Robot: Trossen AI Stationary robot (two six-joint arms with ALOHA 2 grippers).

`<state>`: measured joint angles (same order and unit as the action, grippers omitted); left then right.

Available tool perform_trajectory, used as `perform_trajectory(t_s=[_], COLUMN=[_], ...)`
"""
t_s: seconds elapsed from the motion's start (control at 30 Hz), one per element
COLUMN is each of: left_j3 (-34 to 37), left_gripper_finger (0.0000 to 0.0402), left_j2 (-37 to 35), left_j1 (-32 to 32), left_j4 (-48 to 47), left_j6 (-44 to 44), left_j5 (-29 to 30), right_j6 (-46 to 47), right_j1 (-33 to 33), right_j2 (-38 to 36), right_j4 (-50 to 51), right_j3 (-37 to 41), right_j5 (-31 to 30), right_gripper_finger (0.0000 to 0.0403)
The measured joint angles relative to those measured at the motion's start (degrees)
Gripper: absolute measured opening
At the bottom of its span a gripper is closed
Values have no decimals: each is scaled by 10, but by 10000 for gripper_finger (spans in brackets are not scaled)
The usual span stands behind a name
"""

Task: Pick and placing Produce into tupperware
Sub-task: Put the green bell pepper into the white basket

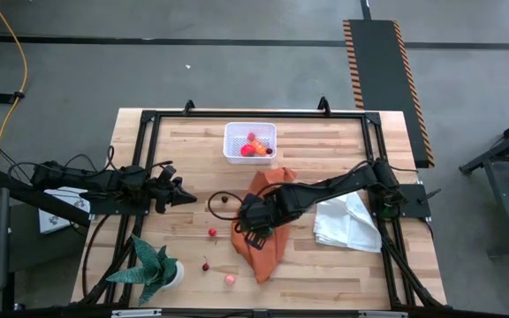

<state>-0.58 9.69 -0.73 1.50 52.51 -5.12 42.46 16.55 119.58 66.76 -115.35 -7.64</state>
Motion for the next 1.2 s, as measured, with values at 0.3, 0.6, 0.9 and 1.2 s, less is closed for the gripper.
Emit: perform_trajectory(t_s=[0.3, 0.6, 0.9, 1.2], left_j3=[0, 0, 0, 0], left_gripper_finger=[1, 1, 1, 1], left_j2=[0, 0, 0, 0], left_j1=[0, 0, 0, 0], left_j4=[0, 0, 0, 0], left_j6=[2, -4, -4, -4], left_j5=[-3, -3, -3, -3], right_j6=[-83, -191, -205, -202], right_j1=[-5, -5, -8, 0], right_j2=[2, 2, 25, 87], right_j4=[-5, 5, -1, 2], right_j3=[0, 0, 0, 0], right_j5=[-12, -13, -7, 30], right_gripper_finger=[203, 237, 256, 257])
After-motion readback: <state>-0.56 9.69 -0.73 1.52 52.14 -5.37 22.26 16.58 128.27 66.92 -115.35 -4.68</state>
